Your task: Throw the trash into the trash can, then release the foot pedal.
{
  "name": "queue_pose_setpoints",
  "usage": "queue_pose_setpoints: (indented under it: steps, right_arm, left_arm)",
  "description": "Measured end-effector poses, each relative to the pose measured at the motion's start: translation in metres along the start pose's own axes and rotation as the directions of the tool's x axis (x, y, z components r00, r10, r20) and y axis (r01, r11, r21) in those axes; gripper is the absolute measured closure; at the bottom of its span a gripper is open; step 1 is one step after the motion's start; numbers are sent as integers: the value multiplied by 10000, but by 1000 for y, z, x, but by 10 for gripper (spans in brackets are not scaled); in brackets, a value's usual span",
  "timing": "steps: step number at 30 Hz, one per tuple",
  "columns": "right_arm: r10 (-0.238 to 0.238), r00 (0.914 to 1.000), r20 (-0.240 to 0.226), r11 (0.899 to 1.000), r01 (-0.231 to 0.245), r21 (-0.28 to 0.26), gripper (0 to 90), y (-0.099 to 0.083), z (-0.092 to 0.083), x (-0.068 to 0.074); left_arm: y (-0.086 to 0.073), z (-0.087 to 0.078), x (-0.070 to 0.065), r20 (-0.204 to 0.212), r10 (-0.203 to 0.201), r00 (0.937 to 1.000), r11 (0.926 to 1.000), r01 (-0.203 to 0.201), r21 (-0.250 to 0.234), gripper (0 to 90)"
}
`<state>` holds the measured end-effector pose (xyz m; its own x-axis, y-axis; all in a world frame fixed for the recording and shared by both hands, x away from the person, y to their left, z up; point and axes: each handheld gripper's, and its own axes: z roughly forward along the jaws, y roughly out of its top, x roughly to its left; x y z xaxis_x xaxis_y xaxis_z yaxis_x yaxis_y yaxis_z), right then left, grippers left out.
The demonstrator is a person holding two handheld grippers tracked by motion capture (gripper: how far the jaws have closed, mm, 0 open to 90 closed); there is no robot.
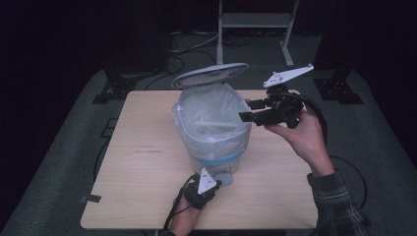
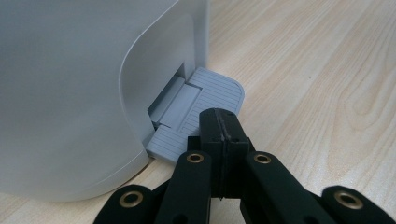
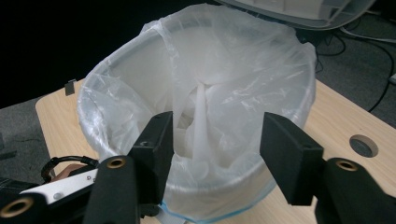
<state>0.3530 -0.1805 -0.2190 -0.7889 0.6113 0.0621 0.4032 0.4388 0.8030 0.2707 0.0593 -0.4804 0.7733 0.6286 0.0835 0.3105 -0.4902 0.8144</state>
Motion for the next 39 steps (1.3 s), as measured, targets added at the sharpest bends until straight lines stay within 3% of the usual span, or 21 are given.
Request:
queue_pose_setpoints:
  steps: [11, 17, 30, 39]
  right_arm:
    - [279, 9983, 514, 9968, -239, -763, 227, -19, -26, -10]
    - [350, 9965, 760, 9958, -283, -876, 126, -33, -36, -13]
    - [577, 9936, 974, 9948, -490, -898, 76, -71, -41, -23]
    - [708, 9912, 1121, 9958, -636, -666, 41, -113, -30, -23]
  left_arm:
    - [0, 0, 0, 18, -27, 10000, 10000, 27, -37, 900]
    - [0, 0, 0, 52, -92, 9999, 9999, 92, -57, 900]
    - [-1, -1, -1, -29, -129, 9999, 9999, 129, -27, 900]
    - [-1, -2, 0, -33, -82, 10000, 10000, 82, -2, 900]
